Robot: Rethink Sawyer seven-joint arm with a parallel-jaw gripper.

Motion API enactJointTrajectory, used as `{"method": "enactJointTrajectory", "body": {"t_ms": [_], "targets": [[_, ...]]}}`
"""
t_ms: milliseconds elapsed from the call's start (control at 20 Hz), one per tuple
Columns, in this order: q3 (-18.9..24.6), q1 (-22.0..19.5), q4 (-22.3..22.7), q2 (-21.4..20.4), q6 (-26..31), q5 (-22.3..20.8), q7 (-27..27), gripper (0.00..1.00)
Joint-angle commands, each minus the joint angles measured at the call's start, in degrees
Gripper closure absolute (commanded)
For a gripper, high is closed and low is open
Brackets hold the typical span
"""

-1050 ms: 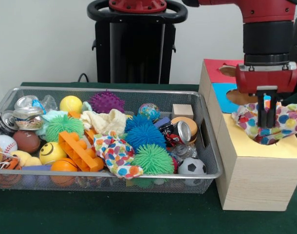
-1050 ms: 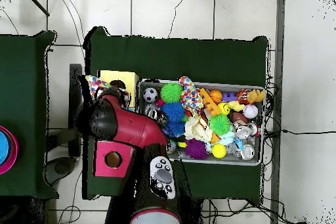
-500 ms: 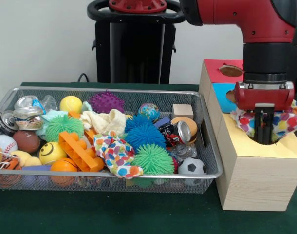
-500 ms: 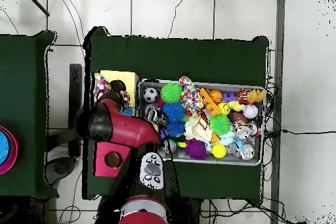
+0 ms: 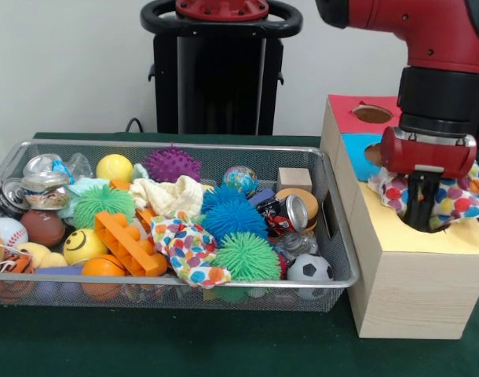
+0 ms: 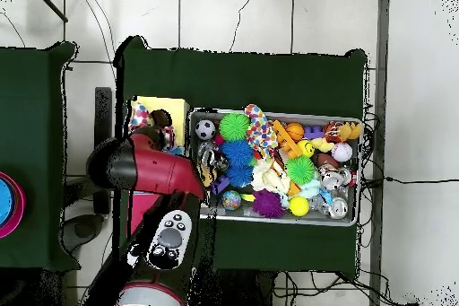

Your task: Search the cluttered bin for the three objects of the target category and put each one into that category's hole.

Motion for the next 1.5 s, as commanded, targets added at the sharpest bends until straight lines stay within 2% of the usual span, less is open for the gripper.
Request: {"method": "enactJointTrajectory", "body": {"t_ms": [50,300,400,550,600,650,750,950,1200,1400,1500], "targets": [[-4.85,0.0,-2.39,4.42,17.78,-0.14,14.26,1.0],[-2.92,-1.47,-2.83,4.0,17.45,0.08,13.99,1.0],[0.18,-3.26,-1.04,1.9,14.92,0.68,12.69,1.0],[8.06,-7.91,4.47,-3.21,6.5,1.8,10.1,1.0],[8.82,-8.37,4.99,-3.95,5.83,1.72,10.03,1.0],[12.44,-10.6,7.42,-5.85,2.41,1.79,9.72,1.0],[16.21,-12.99,9.4,-7.74,0.25,1.81,9.9,1.0],[15.82,-12.27,9.4,-11.21,3.3,2.15,11.63,1.0],[16.58,-12.16,11.43,-14.26,3.44,2.33,13.29,1.0],[16.95,-12.27,11.7,-14.56,3.26,2.04,13.21,1.0],[15.2,-11.0,10.96,-14.16,5.3,1.97,13.82,1.0]]}}
